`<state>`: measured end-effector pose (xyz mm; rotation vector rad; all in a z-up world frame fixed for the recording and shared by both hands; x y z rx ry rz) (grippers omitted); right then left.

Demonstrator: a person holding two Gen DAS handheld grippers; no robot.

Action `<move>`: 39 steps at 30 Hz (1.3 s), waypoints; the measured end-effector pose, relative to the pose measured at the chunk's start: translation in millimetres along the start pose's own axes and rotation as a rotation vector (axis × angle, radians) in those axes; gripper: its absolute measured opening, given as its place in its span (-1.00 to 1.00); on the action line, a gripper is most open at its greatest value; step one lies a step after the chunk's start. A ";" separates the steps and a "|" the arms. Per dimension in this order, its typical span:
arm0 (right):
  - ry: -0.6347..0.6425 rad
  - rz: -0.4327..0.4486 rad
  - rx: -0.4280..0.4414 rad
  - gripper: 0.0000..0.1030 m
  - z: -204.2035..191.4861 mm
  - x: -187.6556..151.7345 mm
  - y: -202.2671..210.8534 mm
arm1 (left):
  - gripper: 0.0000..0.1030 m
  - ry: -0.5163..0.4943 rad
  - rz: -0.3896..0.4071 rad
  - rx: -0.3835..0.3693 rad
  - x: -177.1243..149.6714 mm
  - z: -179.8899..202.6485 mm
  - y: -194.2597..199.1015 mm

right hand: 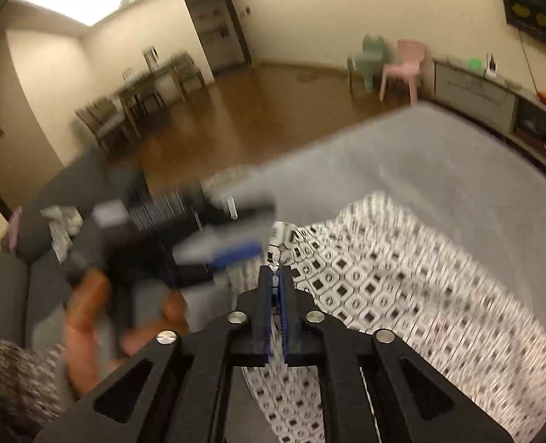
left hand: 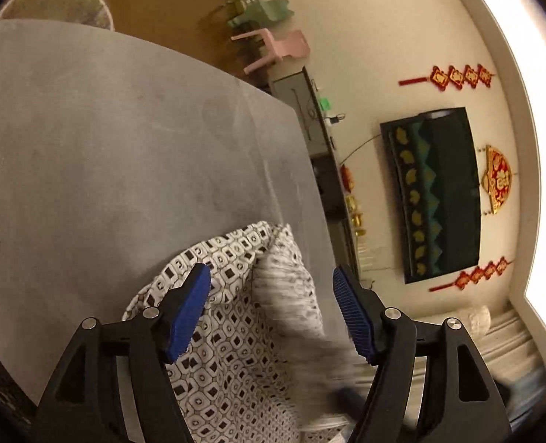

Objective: Fold clothes

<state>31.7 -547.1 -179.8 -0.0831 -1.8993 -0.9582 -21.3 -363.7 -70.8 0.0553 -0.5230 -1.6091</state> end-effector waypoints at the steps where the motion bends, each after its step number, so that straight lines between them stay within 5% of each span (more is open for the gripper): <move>1: -0.002 -0.038 -0.029 -0.73 2.1 -16.9 -1.2 | 0.40 -0.009 -0.014 0.003 -3.0 0.8 -0.8; 3: -0.026 -0.014 -0.084 -0.63 13.9 -37.7 25.5 | 0.42 -0.049 -0.053 0.009 -11.4 4.7 -4.5; 5: -0.059 0.022 -0.137 -0.13 27.1 -45.2 44.5 | 0.43 -0.119 -0.096 0.041 -21.5 8.5 -8.7; 7: -0.069 0.048 -0.219 0.09 51.4 -55.3 58.8 | 0.43 -0.179 -0.146 0.091 -32.8 9.4 -10.7; 13: -0.089 0.005 -0.443 0.27 112.3 -105.7 179.0 | 0.43 -0.260 -0.197 0.221 -56.3 11.3 2.9; 19: -0.231 0.028 -0.486 0.29 148.0 -166.4 235.8 | 0.43 -0.289 -0.230 0.247 -69.5 9.4 14.7; 27: -0.173 -0.012 -0.488 0.29 154.3 -175.2 231.0 | 0.35 -0.398 -0.212 0.298 -80.5 18.7 -6.1; 29: -0.146 -0.015 -0.487 0.29 153.1 -177.0 229.9 | -0.88 -0.497 -0.168 0.282 -77.6 33.6 -10.5; 31: -0.111 -0.029 -0.487 0.28 150.0 -178.9 230.9 | -0.92 -0.530 -0.100 0.238 -65.6 50.6 -0.2; 33: -0.084 -0.036 -0.482 0.22 146.8 -180.9 234.0 | -0.93 -0.452 -0.014 0.153 -40.7 58.9 26.6; 35: -0.061 -0.048 -0.479 0.10 144.0 -184.0 237.0 | -0.93 -0.377 0.066 0.165 -11.5 48.0 42.8; 37: -0.055 -0.050 -0.475 0.01 142.5 -185.7 239.7 | -0.94 -0.287 0.033 0.235 -2.3 17.9 40.4; 39: -0.056 -0.055 -0.477 -0.34 142.8 -184.3 241.6 | -0.93 -0.331 -0.019 0.265 -12.7 14.6 32.4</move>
Point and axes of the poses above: each gripper's, at about its wrist camera, not at the fingertips, and y roughly against the way its jaws point, z to its right, x to its top, the point moved 5 cm from there along -y, roughly the way its jaws point, and after that the axes turned 13 degrees about z, right-handed, at the moved point
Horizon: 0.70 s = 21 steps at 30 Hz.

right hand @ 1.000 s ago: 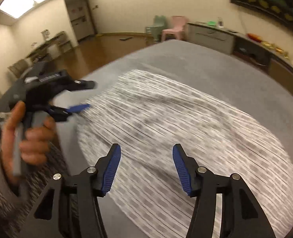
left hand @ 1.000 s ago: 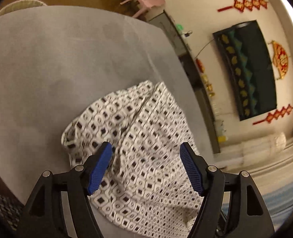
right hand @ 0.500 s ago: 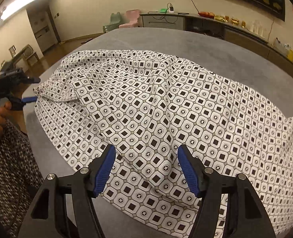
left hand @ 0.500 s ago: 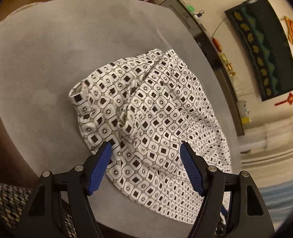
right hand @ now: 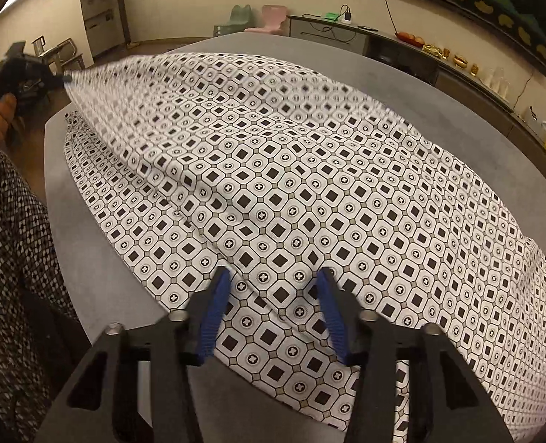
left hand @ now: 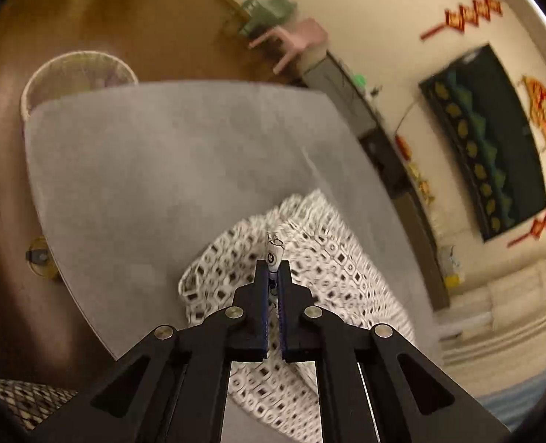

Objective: Fold clothes

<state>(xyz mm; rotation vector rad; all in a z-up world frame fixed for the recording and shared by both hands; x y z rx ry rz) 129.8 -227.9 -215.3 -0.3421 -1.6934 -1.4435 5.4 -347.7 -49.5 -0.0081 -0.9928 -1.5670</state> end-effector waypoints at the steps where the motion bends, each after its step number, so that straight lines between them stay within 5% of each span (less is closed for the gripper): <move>1: 0.004 -0.007 -0.002 -0.66 0.1 1.1 0.4 | -0.93 -0.025 -0.024 0.010 -5.1 1.2 -3.9; 2: 0.010 -0.015 -0.008 -0.89 0.4 2.2 1.0 | -0.93 -0.055 -0.041 0.007 -8.4 3.4 -5.3; 4: 0.033 -0.006 -0.031 -0.93 0.8 6.0 6.6 | -0.93 -0.074 -0.041 -0.008 -8.2 7.5 -3.6; 8: 0.087 0.093 -0.047 -0.94 -6.0 21.1 62.1 | -0.93 -0.107 0.097 -0.091 18.4 20.6 33.0; 13: 0.140 -0.012 0.008 -0.94 -18.6 -14.6 69.2 | -0.93 -0.218 -0.046 0.065 -8.4 8.5 1.3; 21: 0.186 -0.095 0.065 -0.92 -33.8 -31.6 60.9 | -0.84 -0.170 -0.060 0.250 -12.7 -13.3 -4.6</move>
Point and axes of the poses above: each gripper's, at about its wrist camera, not at the fingertips, and y roughly against the way its jaws point, z to its right, x to its top, the point moved 5 cm from there along -y, roughly the way its jaws point, and after that the axes turned 13 degrees about z, right-handed, at the moved point
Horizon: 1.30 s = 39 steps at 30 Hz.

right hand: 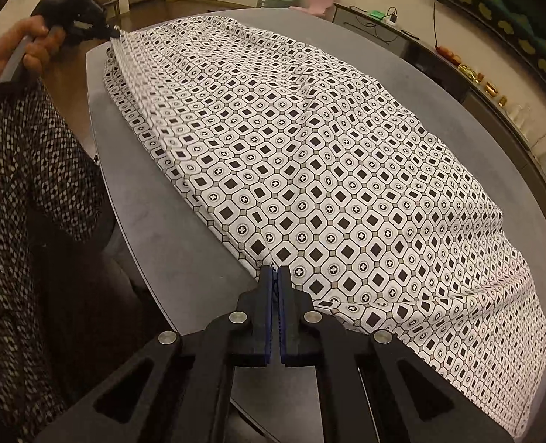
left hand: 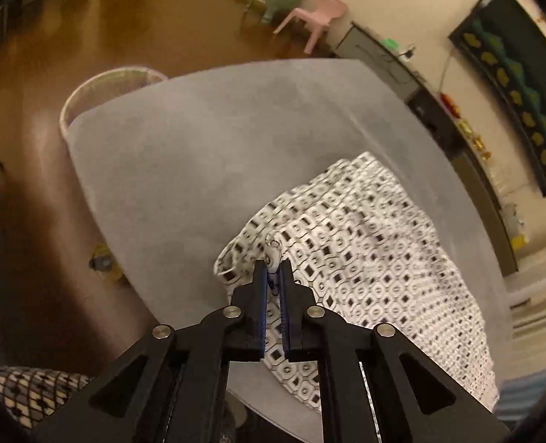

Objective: Fold clothes

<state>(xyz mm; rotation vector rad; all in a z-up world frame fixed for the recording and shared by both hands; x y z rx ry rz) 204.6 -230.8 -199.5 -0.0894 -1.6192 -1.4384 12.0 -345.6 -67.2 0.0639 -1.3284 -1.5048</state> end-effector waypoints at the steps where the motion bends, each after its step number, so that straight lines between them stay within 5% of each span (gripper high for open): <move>1: -0.016 0.001 0.015 -0.87 1.2 0.0 1.4 | -0.80 0.019 -0.012 0.023 -1.7 -2.2 -2.3; 3: -0.074 0.016 0.076 -0.77 6.8 0.8 8.7 | -0.79 0.047 0.039 0.033 0.1 -8.7 7.0; 5: -0.180 0.067 0.157 -0.50 26.0 5.8 30.0 | -0.55 0.053 0.139 0.042 8.3 -9.5 24.7; 8: -0.392 0.214 0.067 0.04 106.5 11.9 83.2 | -0.37 -0.046 0.309 0.063 17.1 7.6 61.6; 9: -0.483 0.233 0.009 0.05 142.5 8.2 93.9 | -0.36 -0.106 0.320 0.041 16.6 22.0 63.6; 12: -0.637 0.102 -0.225 0.05 233.4 -32.4 91.6 | -0.35 -0.346 0.148 -0.070 -2.6 86.7 21.2; 15: -0.685 -0.081 -0.367 0.05 280.8 -84.5 74.0 | -0.35 -0.513 -0.036 -0.051 -34.1 128.3 -41.4; 19: -0.678 -0.127 -0.427 0.05 304.1 -111.6 63.8 | -0.35 -0.633 -0.066 0.026 -35.5 165.5 -84.2; 26: -0.729 -0.050 -0.563 0.12 360.6 -113.6 61.3 | -0.34 -0.521 -0.067 0.086 19.5 196.2 -136.4; 31: -0.669 -0.100 -0.512 0.12 327.1 -118.7 77.1 | -0.34 -0.570 -0.090 0.060 12.3 193.3 -129.0; 34: -0.598 -0.124 -0.499 0.23 304.9 -131.8 96.6 | -0.06 -0.646 -0.050 0.075 8.6 180.7 -127.2; 36: -0.620 -0.139 -0.521 0.24 306.7 -141.8 107.8 | -0.14 -0.647 -0.050 0.098 7.5 174.2 -122.3; 38: -0.631 -0.141 -0.601 0.04 312.8 -137.6 114.7 | -0.23 -0.643 -0.032 0.048 -2.0 189.0 -104.0; 39: -0.616 -0.086 -0.550 -0.02 302.8 -118.0 110.6 | -0.23 -0.652 -0.024 -0.003 -9.9 201.2 -93.1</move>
Point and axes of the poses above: each gripper's, at about its wrist camera, not at the fingertips, and y roughly against the way its jaws point, z to its right, x to its top, the point moved 5 cm from there along -y, roughly the way its jaws point, and after that the axes turned 13 degrees about z, right-handed, at the moved point
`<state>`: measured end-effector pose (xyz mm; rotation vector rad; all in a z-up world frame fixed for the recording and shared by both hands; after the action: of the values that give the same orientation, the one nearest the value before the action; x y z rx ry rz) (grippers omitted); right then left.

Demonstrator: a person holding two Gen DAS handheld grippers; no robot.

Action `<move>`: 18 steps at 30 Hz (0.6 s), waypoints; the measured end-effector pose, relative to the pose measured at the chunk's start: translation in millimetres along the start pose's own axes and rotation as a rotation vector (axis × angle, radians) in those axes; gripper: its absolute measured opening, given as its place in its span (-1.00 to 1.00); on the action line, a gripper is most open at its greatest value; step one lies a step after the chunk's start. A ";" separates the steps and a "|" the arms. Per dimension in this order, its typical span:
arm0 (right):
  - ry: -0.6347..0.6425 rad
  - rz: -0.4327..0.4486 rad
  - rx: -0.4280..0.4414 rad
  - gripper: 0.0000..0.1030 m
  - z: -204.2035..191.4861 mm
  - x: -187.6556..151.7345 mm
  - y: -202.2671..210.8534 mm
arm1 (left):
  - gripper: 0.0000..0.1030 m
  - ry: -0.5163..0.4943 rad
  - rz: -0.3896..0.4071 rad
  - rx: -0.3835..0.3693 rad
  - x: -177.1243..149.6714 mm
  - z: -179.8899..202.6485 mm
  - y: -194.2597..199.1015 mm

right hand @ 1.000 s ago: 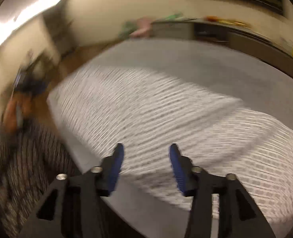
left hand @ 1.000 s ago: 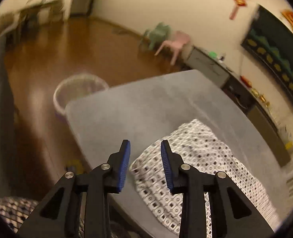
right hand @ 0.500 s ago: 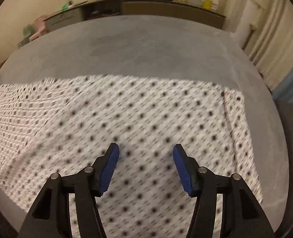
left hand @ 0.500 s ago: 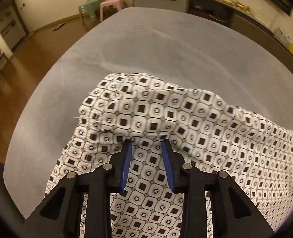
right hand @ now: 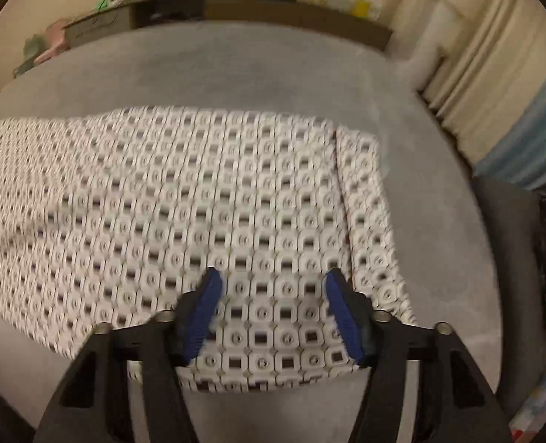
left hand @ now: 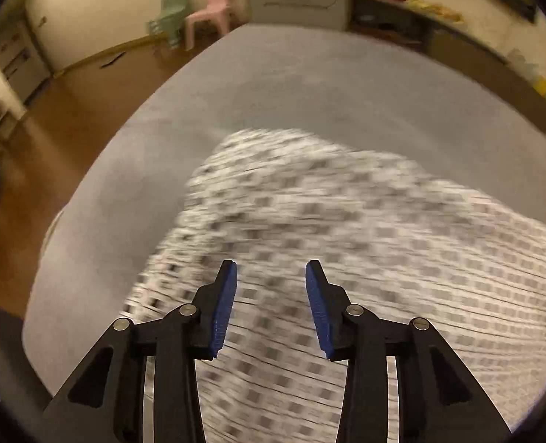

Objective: Fold clothes

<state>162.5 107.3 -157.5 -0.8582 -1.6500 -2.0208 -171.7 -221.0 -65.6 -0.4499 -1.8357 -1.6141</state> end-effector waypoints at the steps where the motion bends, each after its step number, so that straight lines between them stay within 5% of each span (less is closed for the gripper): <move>1: 0.005 0.038 0.065 -0.03 -19.3 9.9 6.0 | -0.23 -0.035 0.021 -0.082 0.3 24.9 16.5; 4: 0.134 0.104 0.336 -0.03 -115.7 25.6 27.7 | -0.21 -0.211 0.039 -0.276 -17.3 117.2 48.7; 7: 0.377 0.149 0.493 -0.03 -202.3 -7.3 60.1 | -0.21 -0.349 0.040 -0.320 -39.5 169.8 58.6; 12: 0.575 0.164 0.462 -0.10 -232.8 -38.7 27.5 | -0.21 -0.382 -0.009 -0.321 -57.3 187.7 50.7; 14: 0.560 0.160 0.447 -0.65 -224.9 -36.1 27.9 | -0.21 -0.374 -0.013 -0.323 -58.7 186.4 51.6; 18: 0.571 0.160 0.417 -0.96 -213.1 -38.6 40.2 | -0.21 -0.341 0.016 -0.334 -55.6 183.5 64.8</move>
<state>171.8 -111.7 -179.4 -0.2233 -1.5198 -1.5331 -133.7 -22.3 -60.4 -0.9344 -1.7905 -1.9348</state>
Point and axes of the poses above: each gripper's, at about its wrist camera, not at the fingertips, and y roughly against the way its jaws point, z to its right, x to its top, the point moved 5 cm from there along -y, roughly the way its jaws point, and after that the axes turned 13 degrees about z, right-handed, at the moved point
